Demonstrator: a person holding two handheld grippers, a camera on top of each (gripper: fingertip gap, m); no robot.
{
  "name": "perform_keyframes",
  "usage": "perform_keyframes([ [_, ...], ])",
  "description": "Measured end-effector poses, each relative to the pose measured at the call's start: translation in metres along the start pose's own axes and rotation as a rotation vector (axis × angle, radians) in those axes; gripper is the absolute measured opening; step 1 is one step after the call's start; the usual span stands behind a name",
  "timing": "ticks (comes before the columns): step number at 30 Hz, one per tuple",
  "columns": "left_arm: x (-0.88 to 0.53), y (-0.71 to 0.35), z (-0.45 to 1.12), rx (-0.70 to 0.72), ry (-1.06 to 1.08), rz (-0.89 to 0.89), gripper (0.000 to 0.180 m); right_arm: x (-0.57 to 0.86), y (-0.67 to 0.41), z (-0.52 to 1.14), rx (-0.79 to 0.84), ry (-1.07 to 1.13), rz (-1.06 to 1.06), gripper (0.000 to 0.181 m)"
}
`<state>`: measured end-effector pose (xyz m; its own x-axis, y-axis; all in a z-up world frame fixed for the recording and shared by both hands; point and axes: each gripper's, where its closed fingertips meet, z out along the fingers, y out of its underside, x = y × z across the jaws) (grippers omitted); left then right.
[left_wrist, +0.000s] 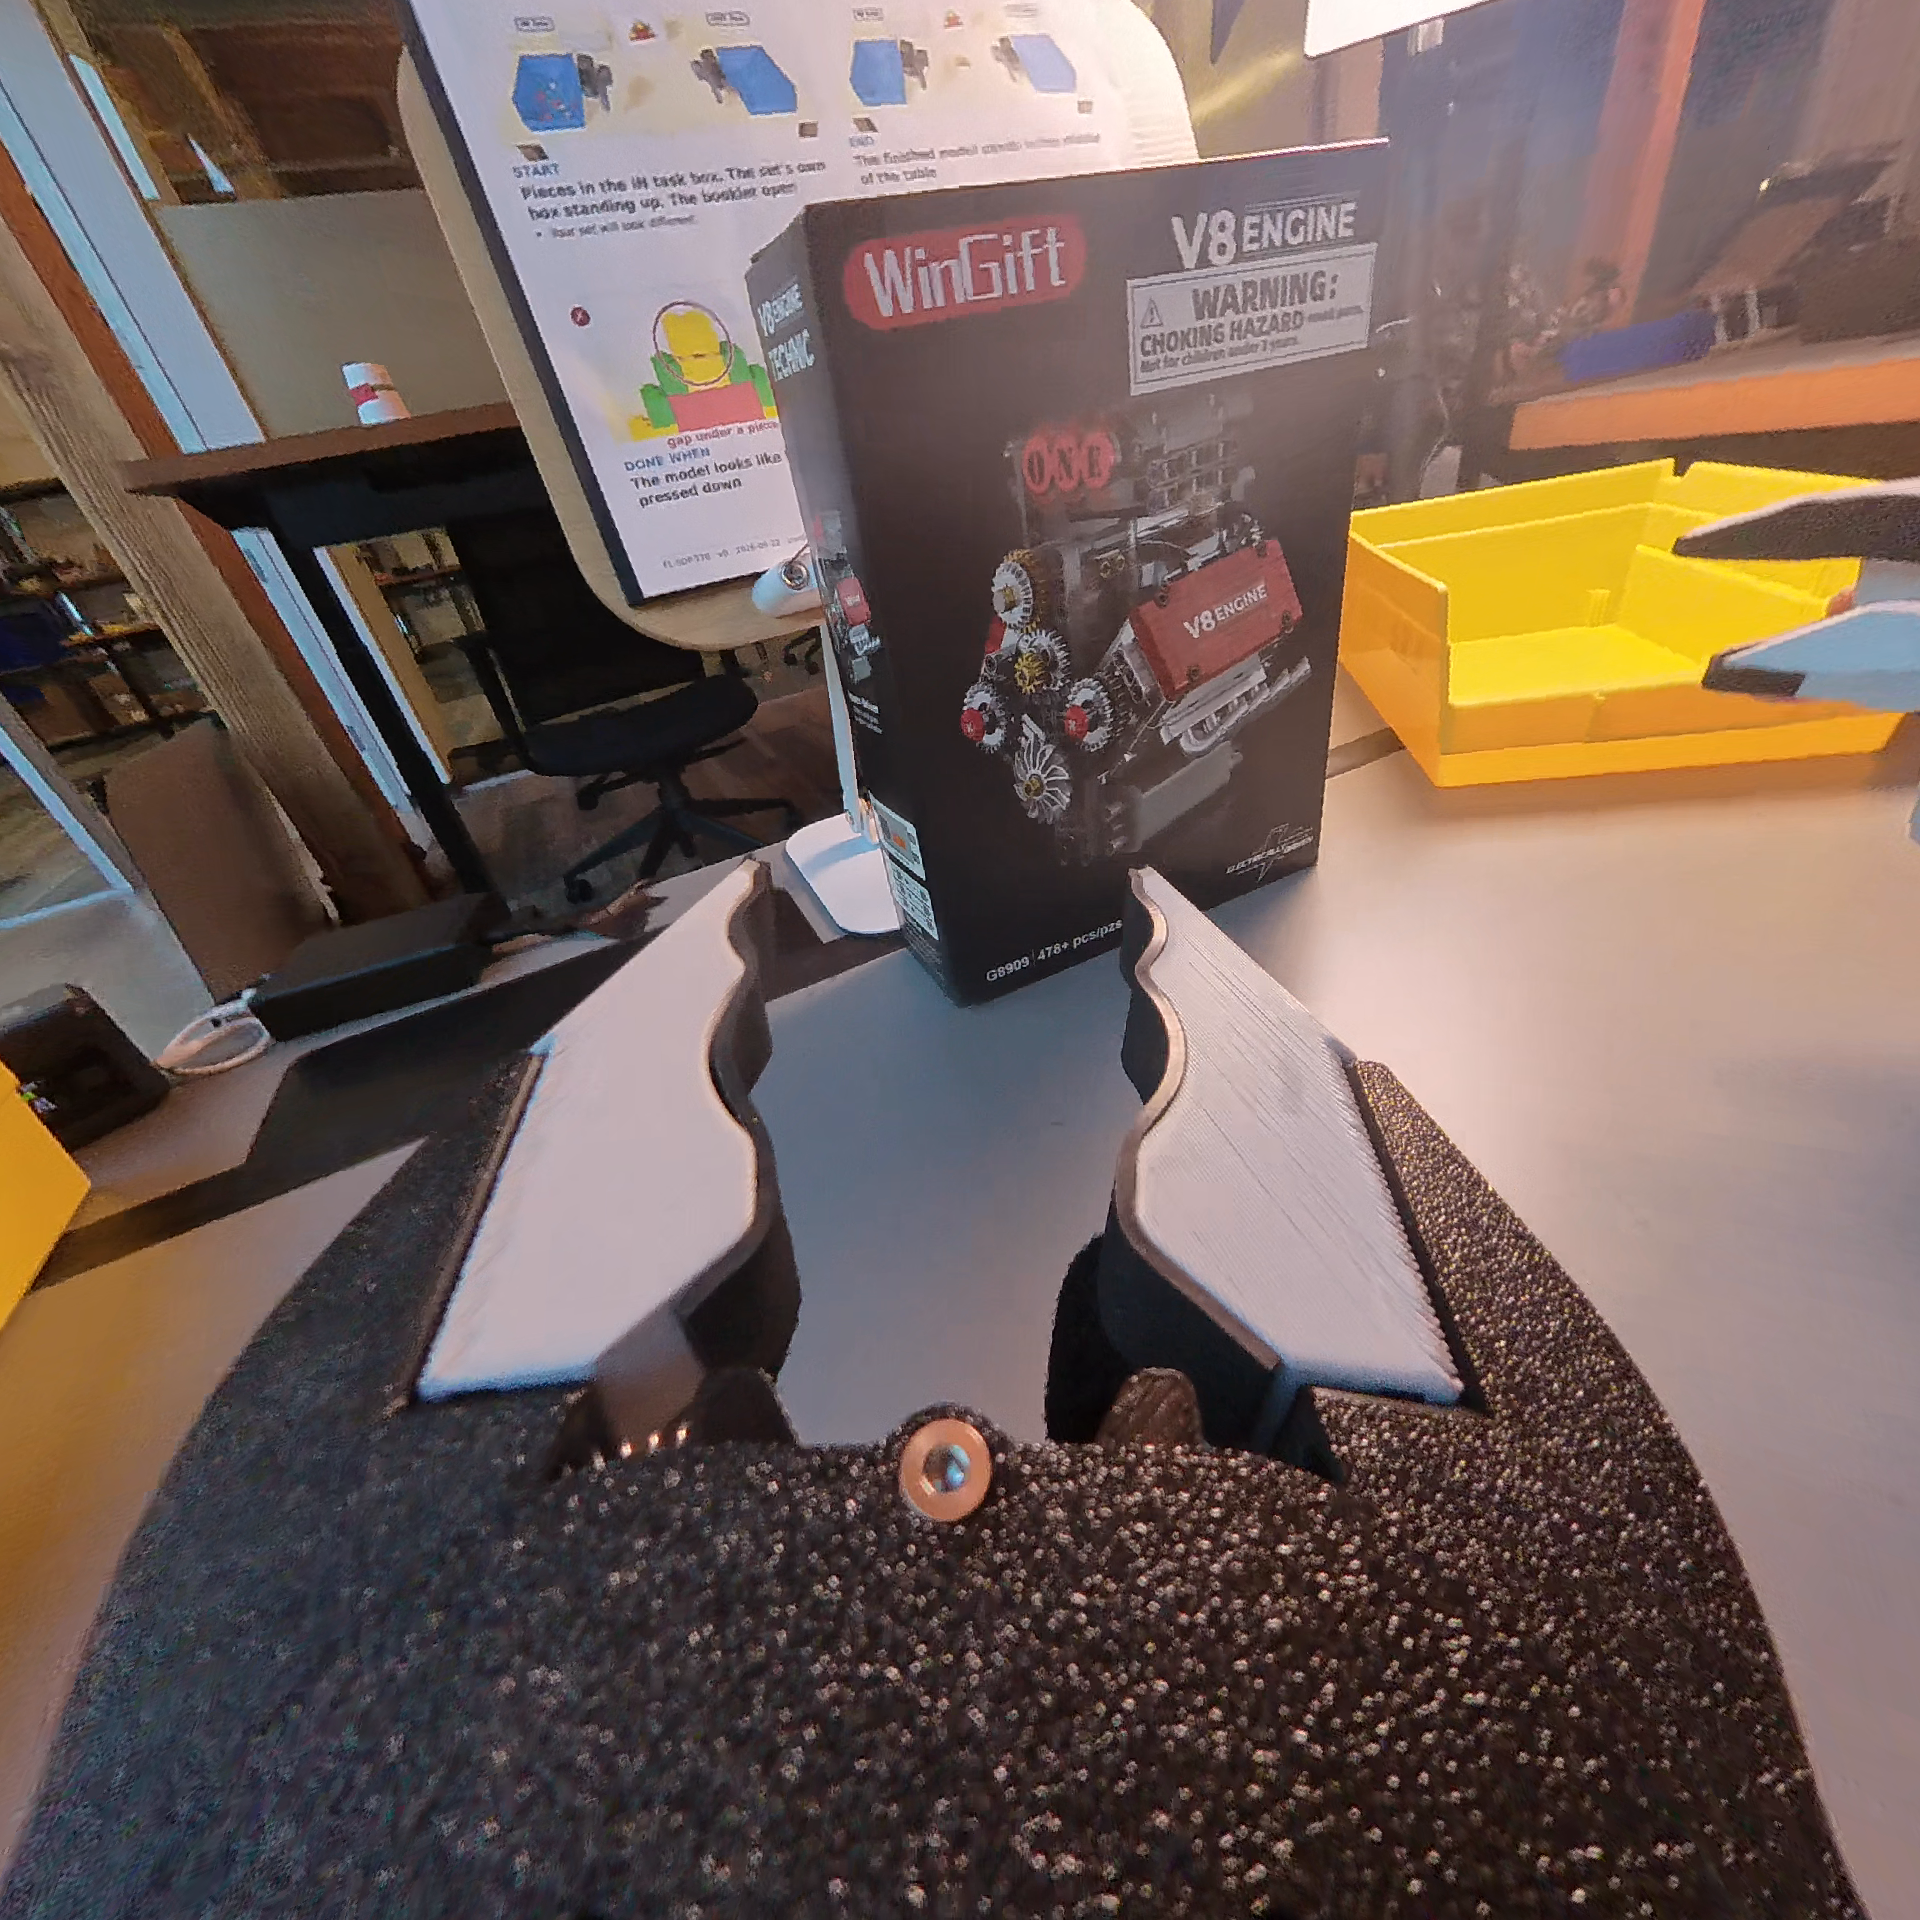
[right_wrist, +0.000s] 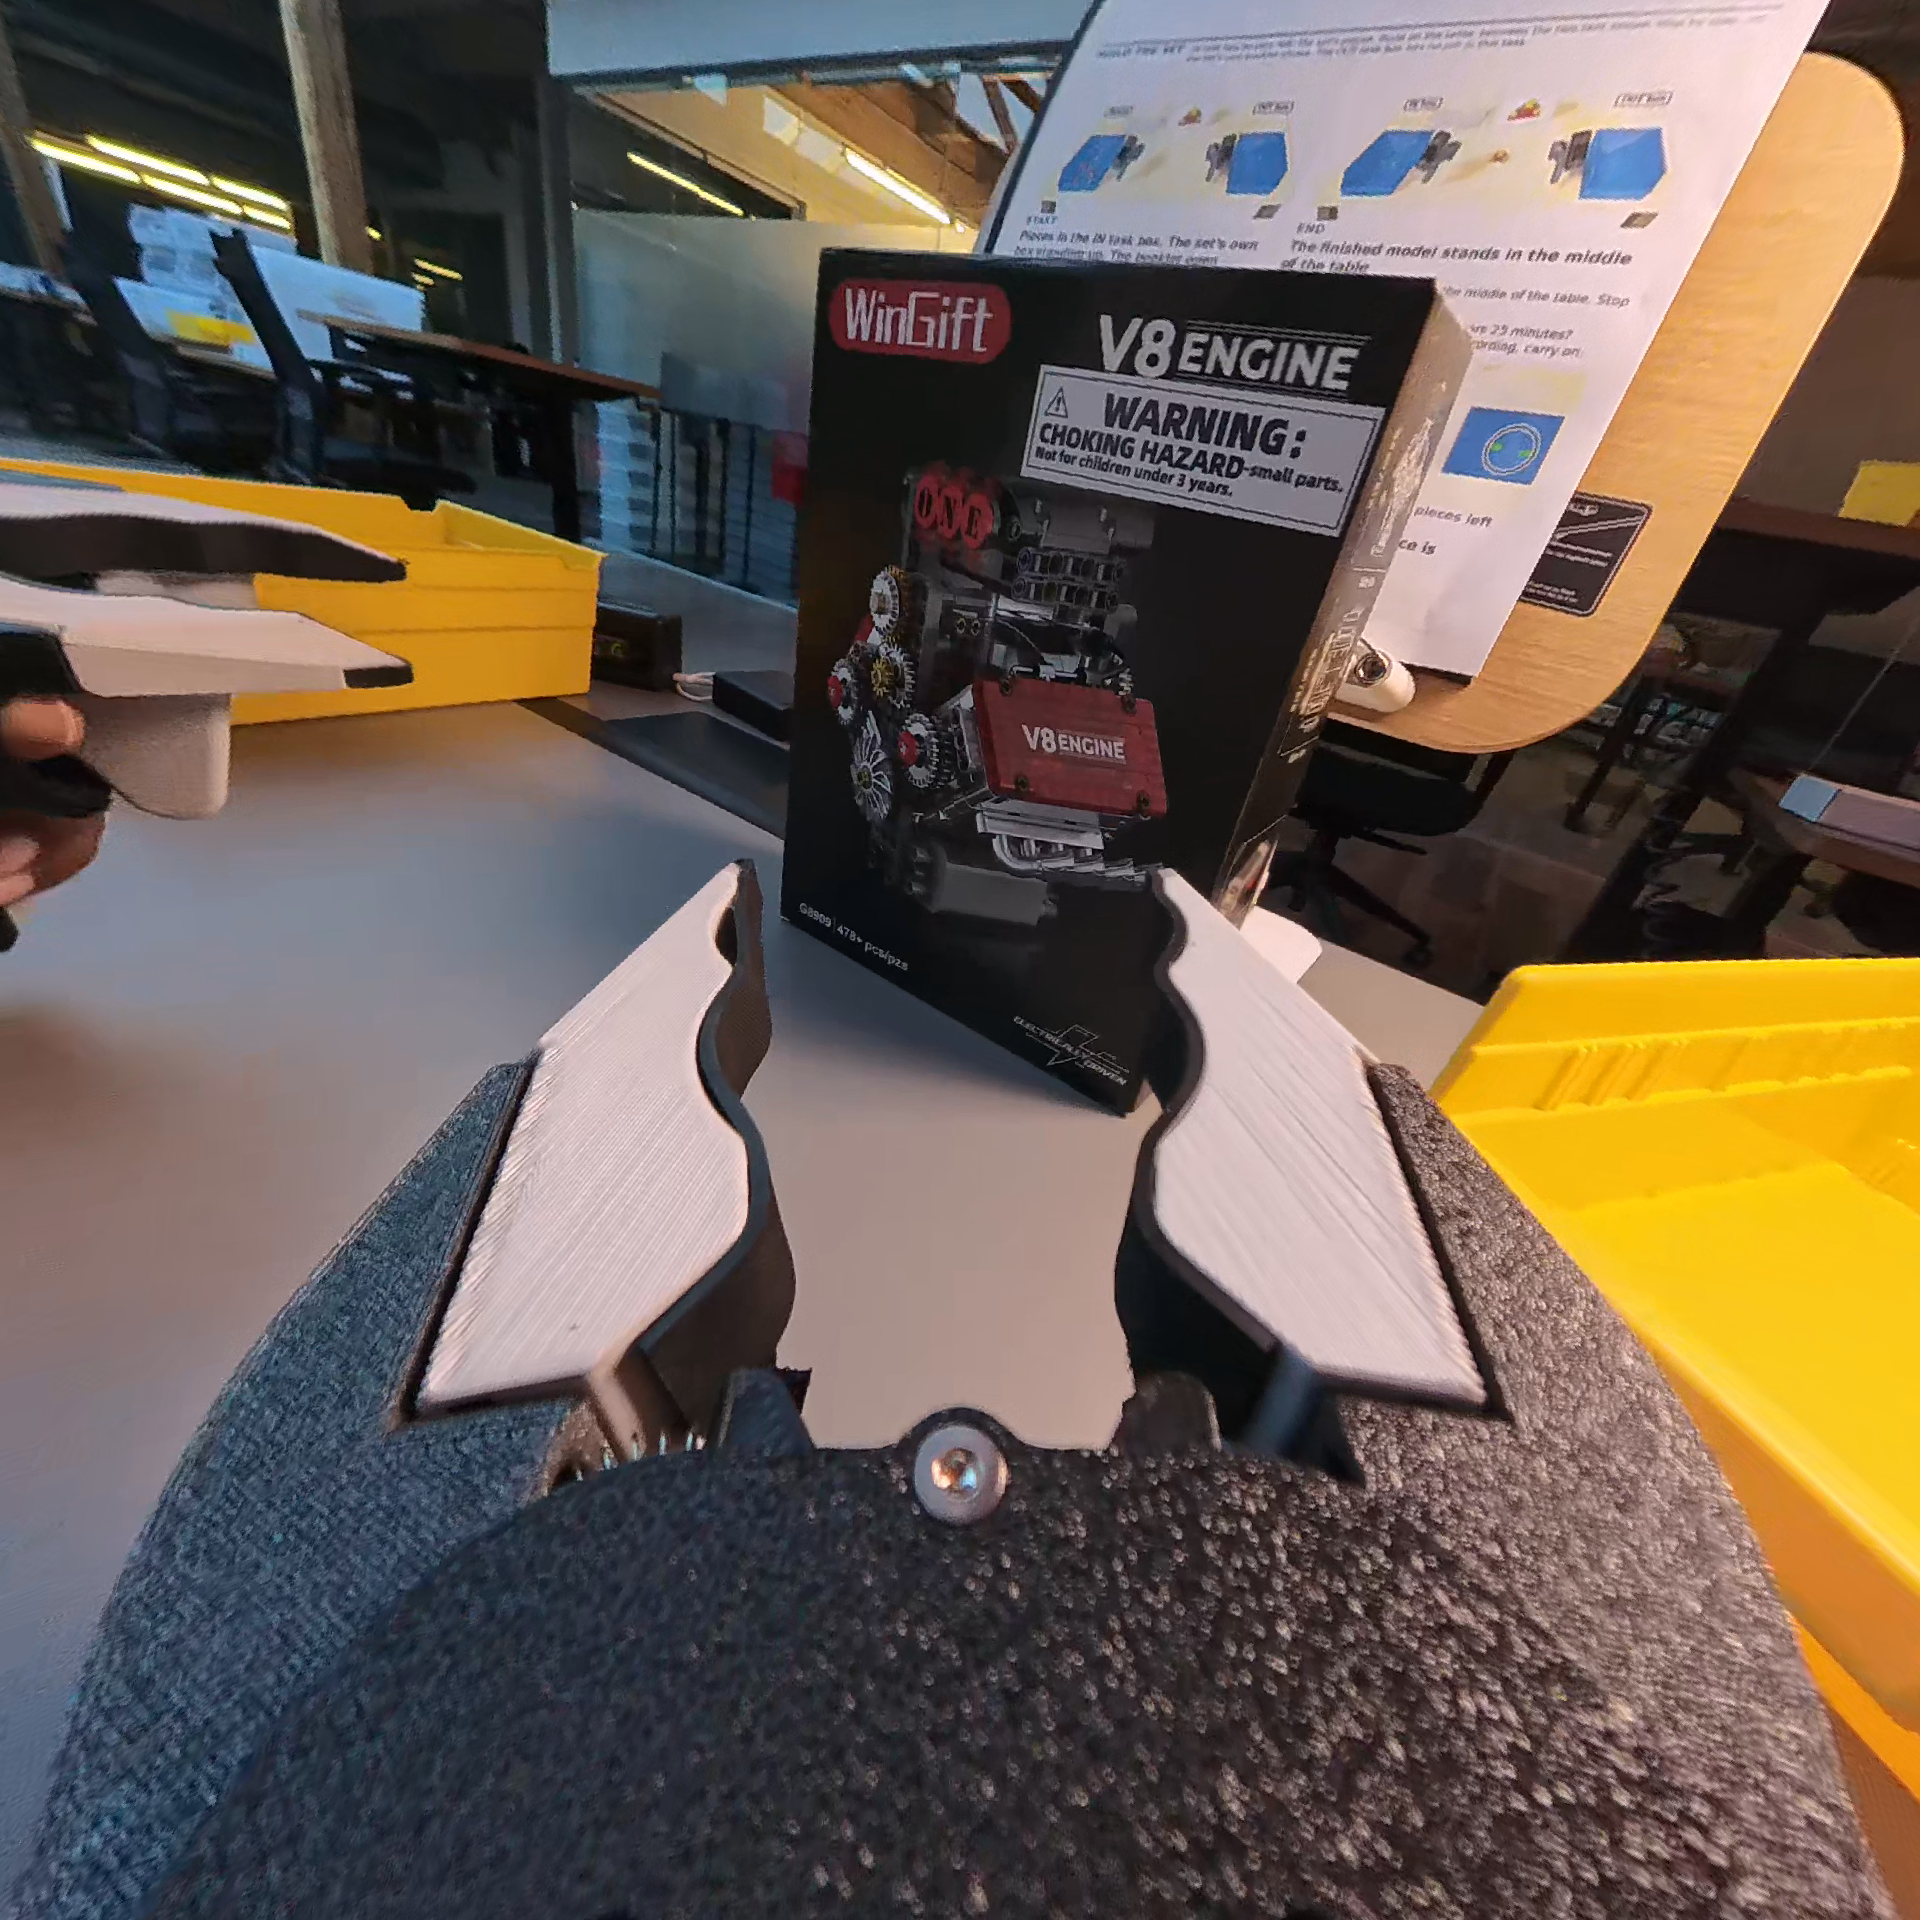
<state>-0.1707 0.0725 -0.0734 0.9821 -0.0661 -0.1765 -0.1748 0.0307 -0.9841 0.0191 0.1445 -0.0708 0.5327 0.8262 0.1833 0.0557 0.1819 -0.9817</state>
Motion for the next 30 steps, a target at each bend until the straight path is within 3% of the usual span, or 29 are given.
perform_keyframes([
  [8, 0.002, -0.030, 0.035, 0.042, 0.120, -0.067, 0.063, 0.037, -0.024, 0.025, 0.026, 0.006, 0.055, 0.071],
  [12, -0.020, -0.034, 0.067, 0.080, 0.079, -0.019, 0.062, 0.068, -0.030, 0.041, 0.049, 0.036, 0.115, 0.068],
  [16, -0.025, -0.026, 0.102, 0.072, 0.117, -0.069, 0.061, 0.076, -0.015, 0.066, -0.005, -0.066, 0.160, 0.054],
  [22, -0.010, -0.002, 0.138, -0.021, 0.264, -0.159, 0.063, 0.075, 0.020, 0.102, -0.156, -0.124, 0.054, 0.100],
  [26, -0.006, 0.007, 0.155, -0.018, 0.284, -0.126, 0.072, 0.068, 0.026, 0.122, -0.185, -0.175, 0.004, 0.116],
  [30, -0.003, 0.007, 0.165, -0.004, 0.314, -0.136, 0.077, 0.066, 0.026, 0.135, -0.199, -0.207, 0.007, 0.119],
])
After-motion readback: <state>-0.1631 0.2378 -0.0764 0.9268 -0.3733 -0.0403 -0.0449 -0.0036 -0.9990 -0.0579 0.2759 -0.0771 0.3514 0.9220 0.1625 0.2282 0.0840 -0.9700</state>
